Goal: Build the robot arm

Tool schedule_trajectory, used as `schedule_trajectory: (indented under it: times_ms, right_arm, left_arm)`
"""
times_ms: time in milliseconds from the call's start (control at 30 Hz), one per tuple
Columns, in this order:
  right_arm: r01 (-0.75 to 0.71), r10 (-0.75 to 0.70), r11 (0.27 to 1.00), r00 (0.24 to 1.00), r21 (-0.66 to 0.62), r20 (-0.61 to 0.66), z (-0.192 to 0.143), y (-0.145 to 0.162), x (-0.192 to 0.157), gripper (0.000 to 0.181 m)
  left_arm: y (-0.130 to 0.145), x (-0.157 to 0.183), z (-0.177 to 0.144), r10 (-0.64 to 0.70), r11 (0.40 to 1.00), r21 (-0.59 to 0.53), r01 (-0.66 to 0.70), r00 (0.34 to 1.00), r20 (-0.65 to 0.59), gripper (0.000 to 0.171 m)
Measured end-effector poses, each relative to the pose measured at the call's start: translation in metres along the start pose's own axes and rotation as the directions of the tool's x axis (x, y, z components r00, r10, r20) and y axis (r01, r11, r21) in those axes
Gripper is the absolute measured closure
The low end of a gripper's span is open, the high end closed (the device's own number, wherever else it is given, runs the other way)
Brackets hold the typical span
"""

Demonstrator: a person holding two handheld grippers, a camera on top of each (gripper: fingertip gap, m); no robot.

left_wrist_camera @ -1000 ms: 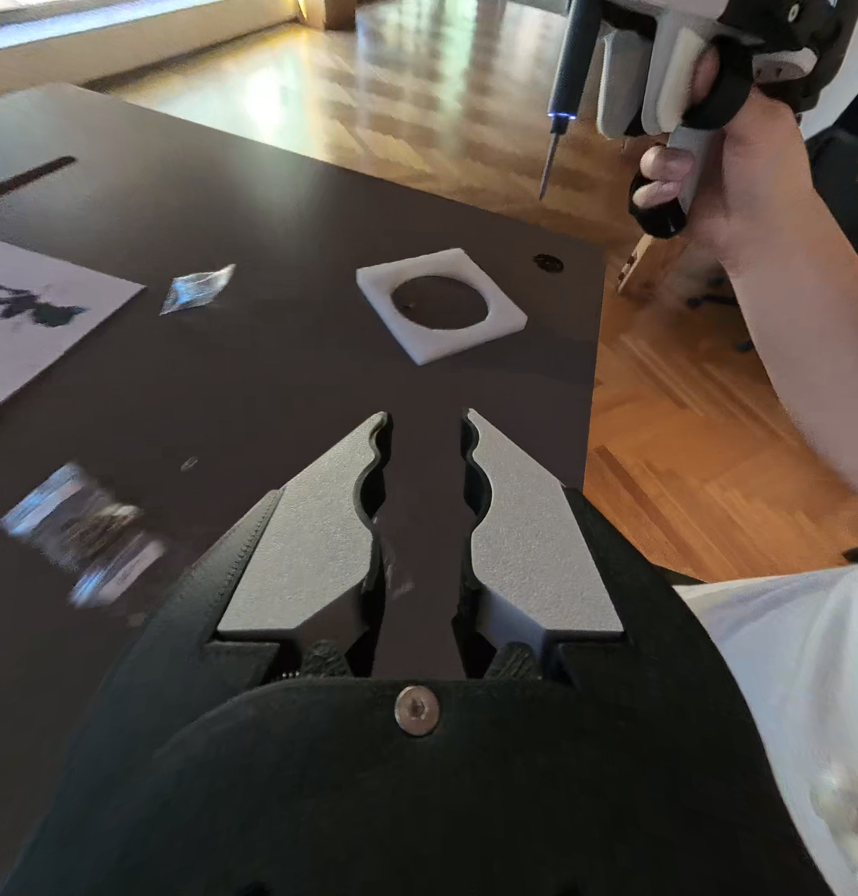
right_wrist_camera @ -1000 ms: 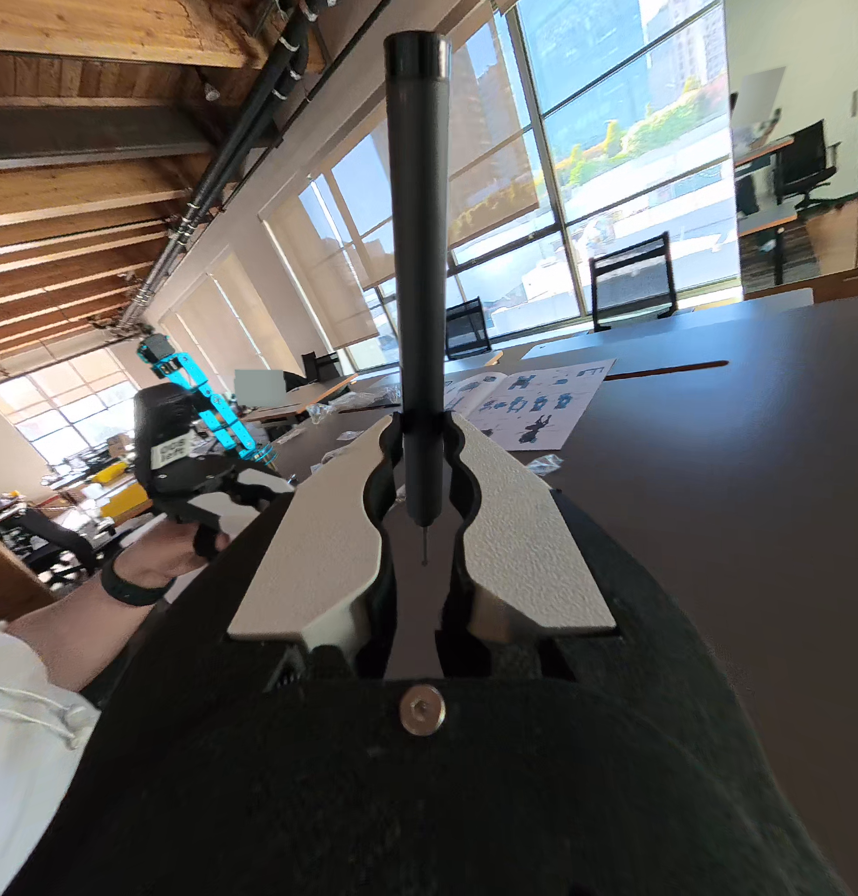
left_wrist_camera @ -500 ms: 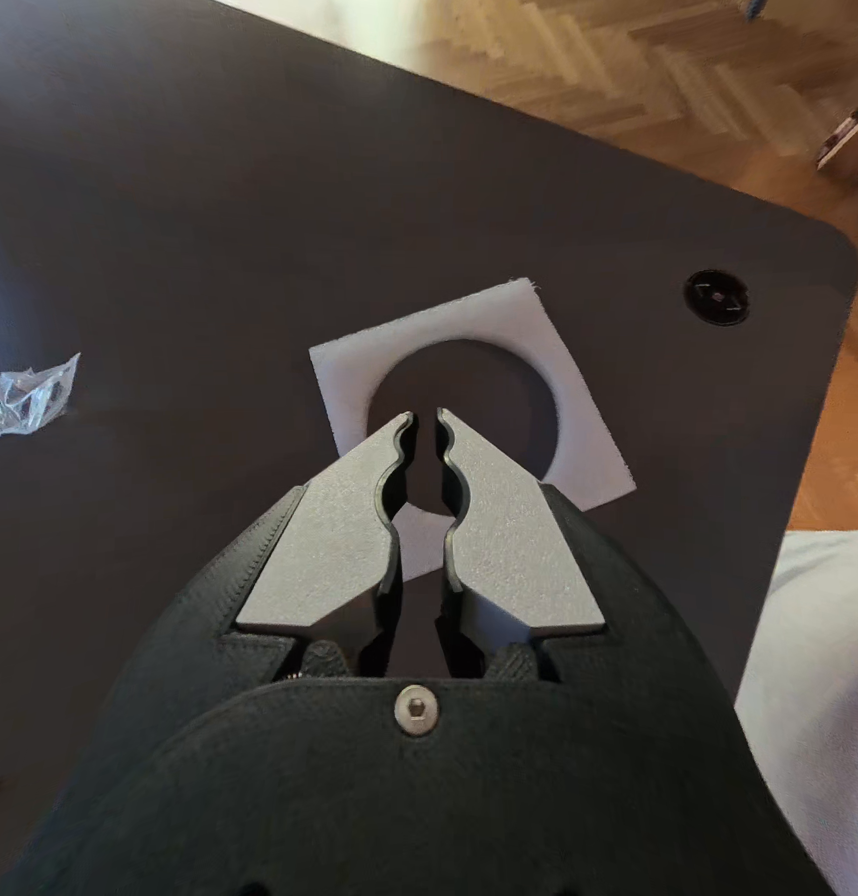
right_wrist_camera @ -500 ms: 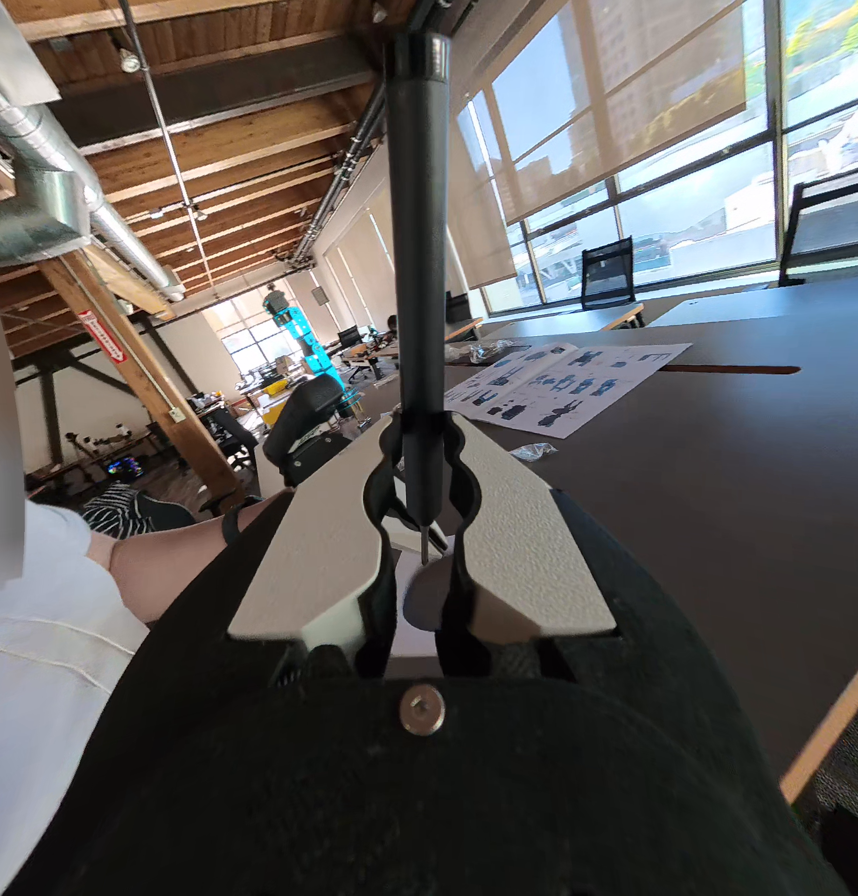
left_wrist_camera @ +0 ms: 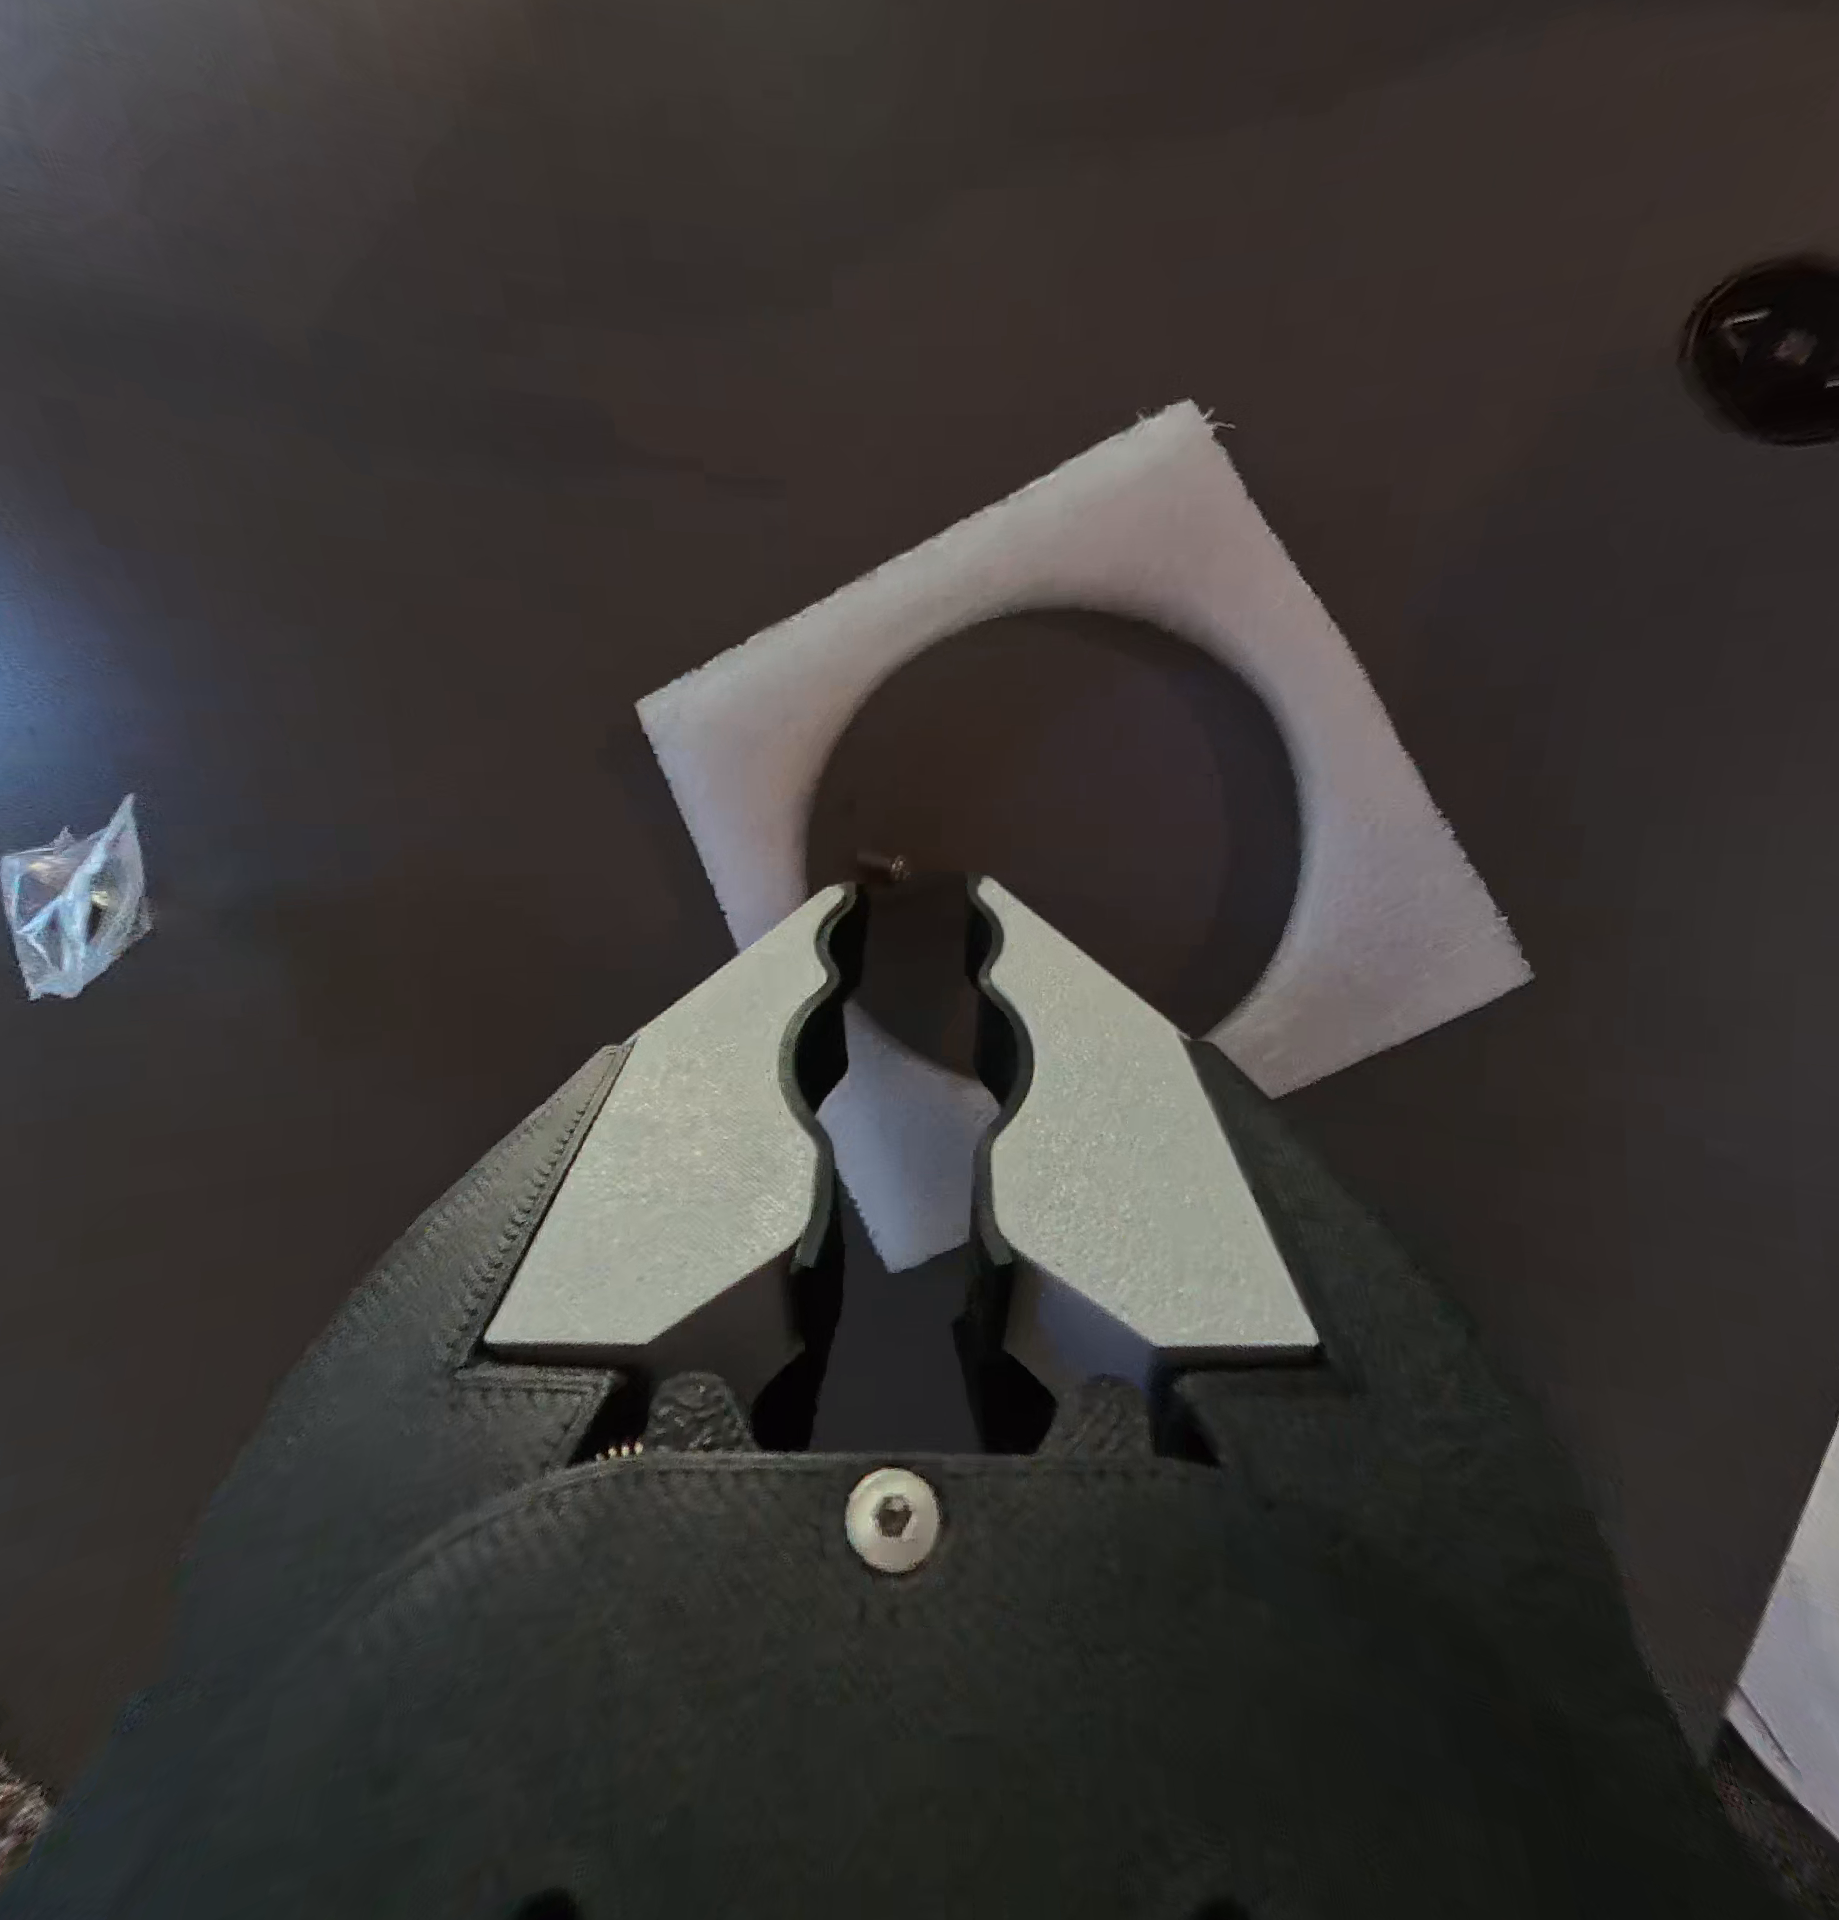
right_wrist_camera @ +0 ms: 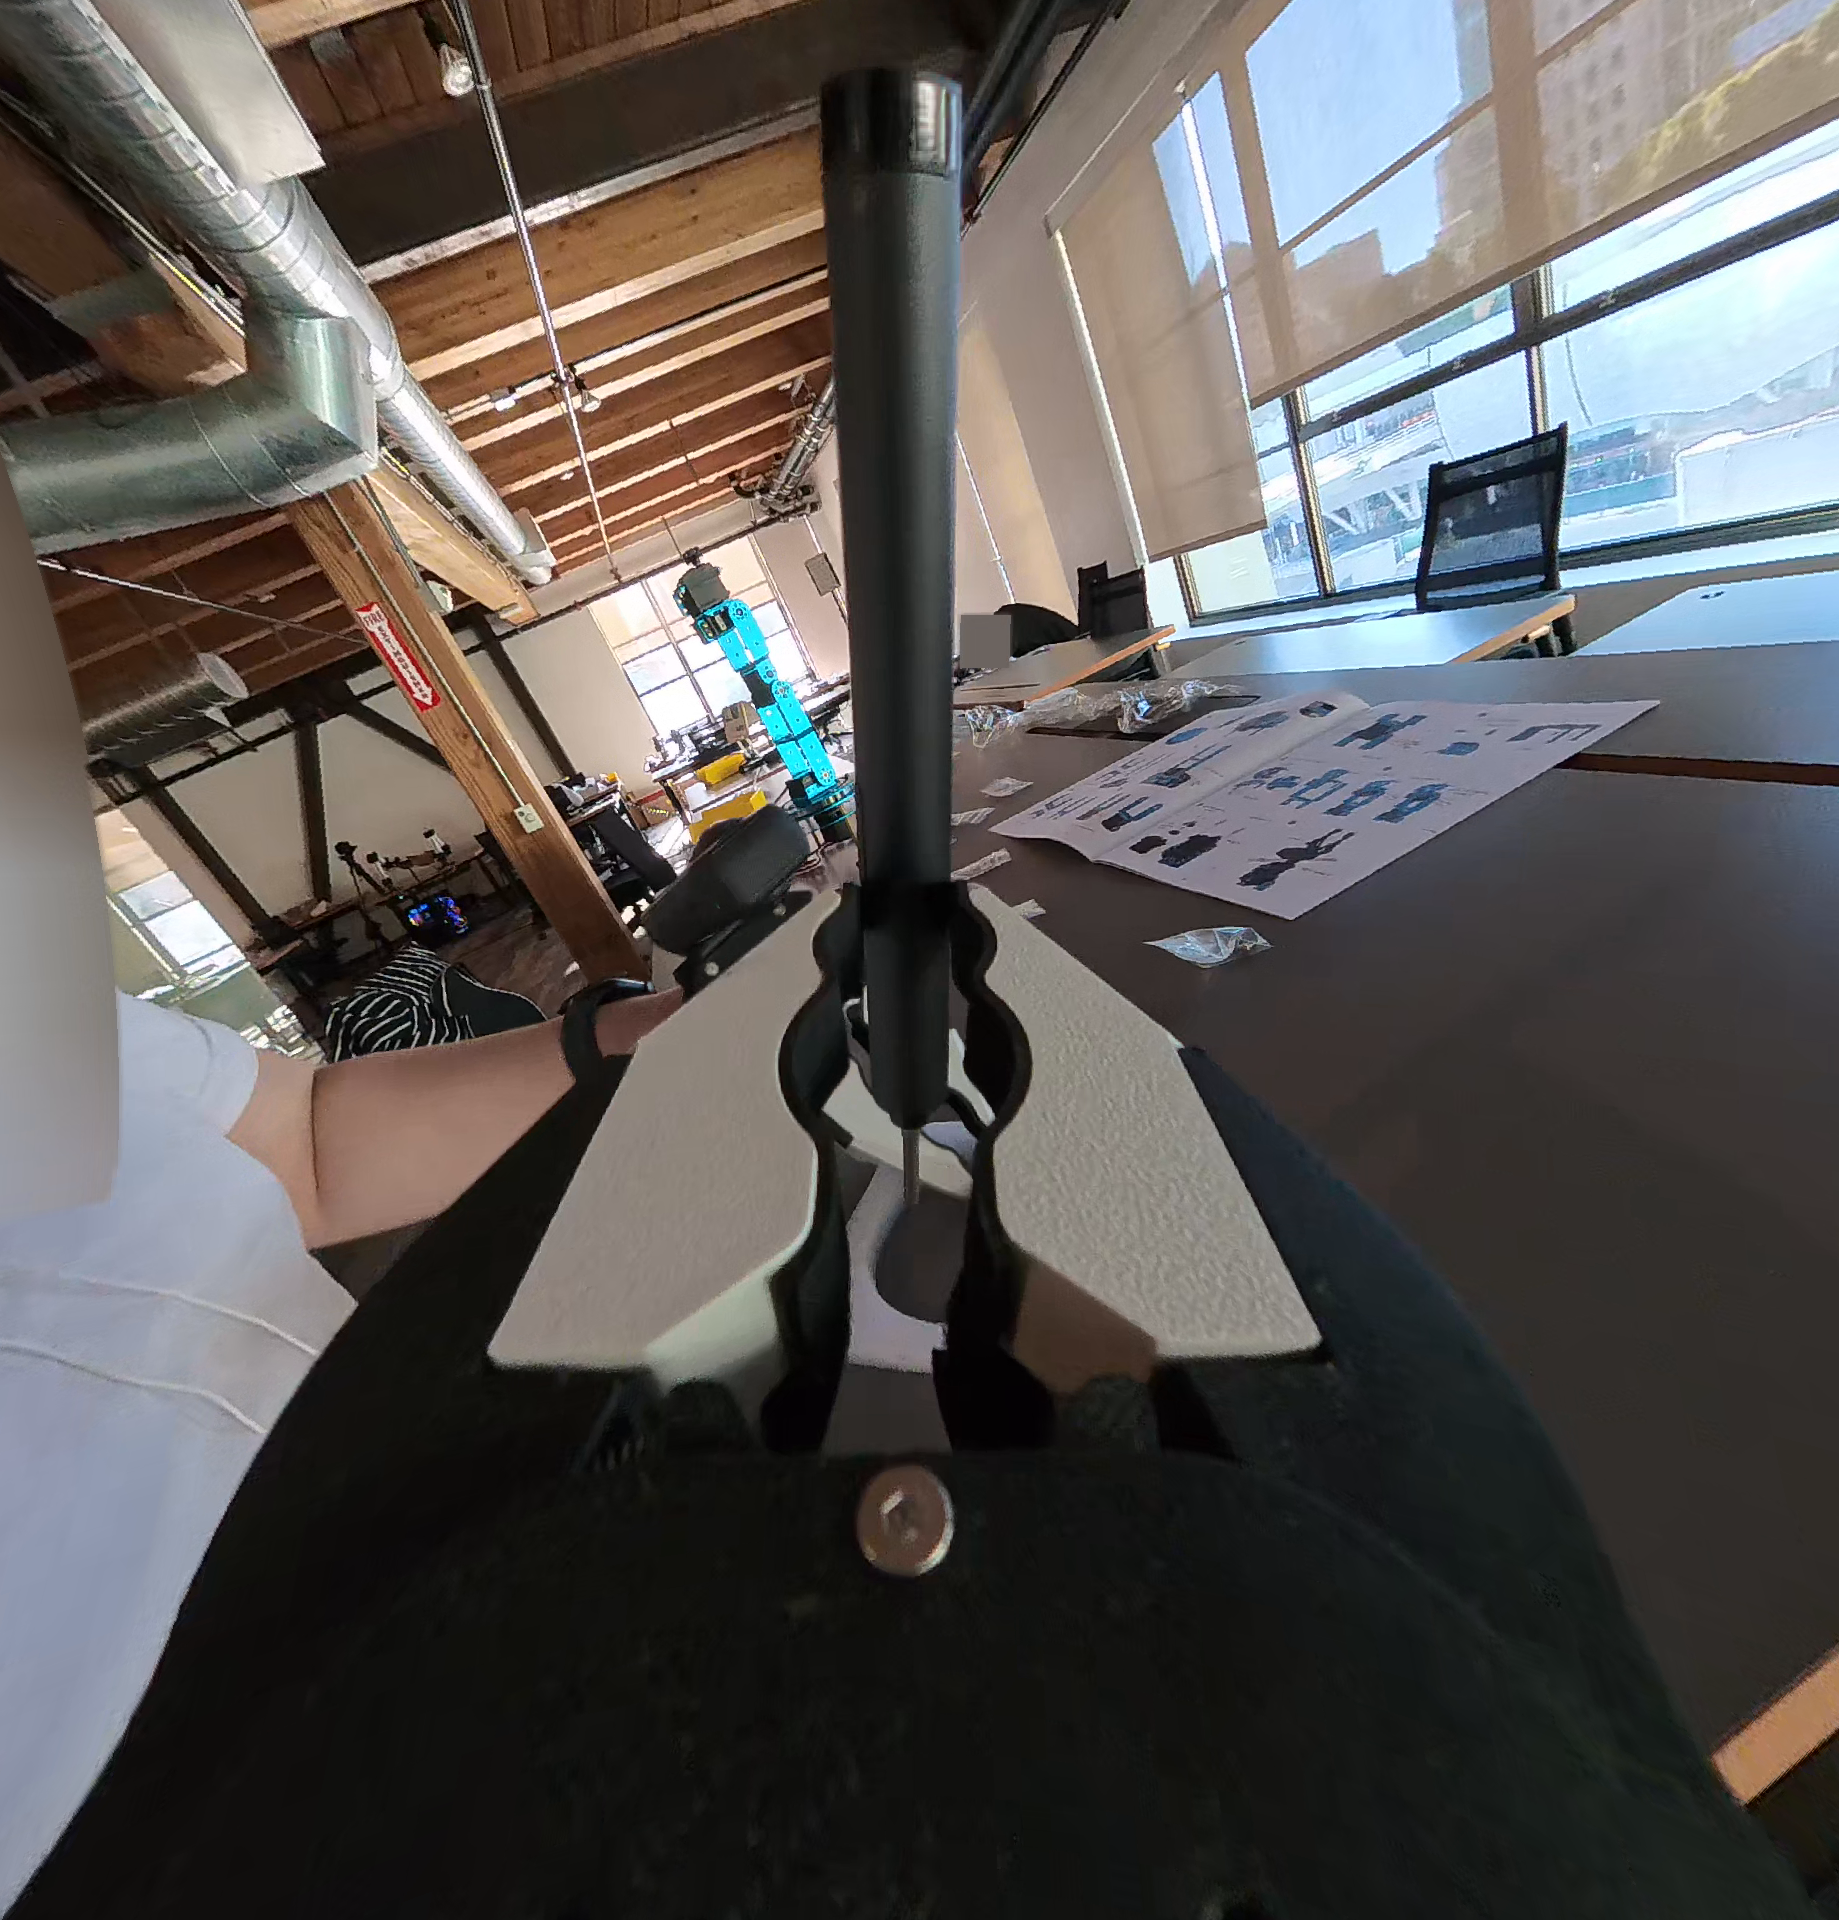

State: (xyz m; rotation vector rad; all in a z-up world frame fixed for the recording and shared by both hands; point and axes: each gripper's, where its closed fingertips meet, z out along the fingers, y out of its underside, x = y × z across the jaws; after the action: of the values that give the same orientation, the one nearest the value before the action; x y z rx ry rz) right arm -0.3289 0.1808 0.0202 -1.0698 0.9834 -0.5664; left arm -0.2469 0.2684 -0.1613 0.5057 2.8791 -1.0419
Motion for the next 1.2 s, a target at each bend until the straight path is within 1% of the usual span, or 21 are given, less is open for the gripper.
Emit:
schedule_trajectory:
  times_ms: [167,300,400,467,567,667,733,800,833,900,967,1000,1033,1067,1133,1200]
  right_arm:
    - [-0.017,0.017,1.000,1.000,-0.008,0.012,-0.002,0.003,0.002,0.166]
    - [-0.026,0.026,1.000,1.000,-0.015,0.013,-0.003,0.005,0.005,0.166]
    - [-0.036,0.036,0.999,0.999,-0.018,0.013,-0.004,0.007,0.008,0.166]
    - [-0.041,0.041,0.999,0.999,-0.023,0.016,-0.003,0.008,0.009,0.166]
    - [-0.046,0.046,0.999,0.999,-0.028,0.015,-0.001,0.011,0.012,0.166]
    - [-0.052,0.052,0.998,0.998,-0.026,0.020,0.005,0.012,0.013,0.166]
    - [-0.054,0.055,0.998,0.998,-0.028,0.033,0.013,0.012,0.011,0.166]
    - [-0.054,0.055,0.998,0.997,-0.022,0.059,0.024,0.007,0.006,0.166]
    - [-0.053,0.054,0.998,0.995,-0.016,0.081,0.032,0.003,0.001,0.166]
    - [-0.039,0.041,0.999,0.989,-0.015,0.141,0.054,-0.004,-0.013,0.166]
    - [-0.008,0.014,1.000,0.978,-0.030,0.209,0.084,-0.008,-0.030,0.166]
    - [0.014,-0.004,0.999,0.969,-0.041,0.246,0.100,-0.007,-0.040,0.166]
    - [0.034,-0.017,0.998,0.961,-0.056,0.277,0.116,-0.004,-0.048,0.166]
    - [0.040,-0.018,0.997,0.955,-0.067,0.295,0.130,-0.001,-0.053,0.166]
    - [0.058,-0.031,0.996,0.948,-0.074,0.318,0.150,0.002,-0.059,0.166]
    - [0.085,-0.058,0.994,0.950,-0.075,0.308,0.156,0.005,-0.059,0.166]
  left_arm:
    - [-0.003,0.001,0.001,-0.022,1.000,0.016,0.022,1.000,-0.022,0.157]
    - [-0.003,0.000,0.003,-0.008,1.000,0.023,0.009,1.000,-0.014,0.165]
    - [-0.006,0.001,0.004,-0.027,0.999,0.044,0.028,0.999,-0.032,0.171]
    - [-0.006,0.001,0.005,-0.043,0.998,0.050,0.045,0.998,-0.043,0.171]
    - [-0.008,0.000,0.004,-0.079,0.994,0.072,0.083,0.995,-0.057,0.171]
    - [-0.011,0.003,-0.004,-0.178,0.975,0.112,0.192,0.977,-0.121,0.171]
    - [-0.015,0.001,-0.014,-0.278,0.940,0.155,0.305,0.945,-0.171,0.171]
    - [-0.021,0.001,-0.030,-0.387,0.874,0.203,0.442,0.884,-0.262,0.171]
    - [-0.024,-0.001,-0.039,-0.442,0.825,0.225,0.518,0.840,-0.314,0.171]
    - [-0.030,-0.004,-0.063,-0.521,0.705,0.252,0.663,0.725,-0.451,0.171]
    - [-0.031,-0.009,-0.088,-0.560,0.574,0.254,0.778,0.600,-0.571,0.171]
    - [-0.028,-0.012,-0.099,-0.570,0.524,0.252,0.813,0.555,-0.605,0.171]
    - [-0.022,-0.016,-0.106,-0.581,0.501,0.258,0.826,0.542,-0.607,0.171]
    - [-0.014,-0.020,-0.109,-0.589,0.506,0.275,0.818,0.560,-0.582,0.171]
    - [-0.003,-0.022,-0.118,-0.561,0.557,0.327,0.764,0.636,-0.531,0.171]
    - [0.008,-0.022,-0.122,-0.529,0.617,0.353,0.703,0.703,-0.475,0.171]
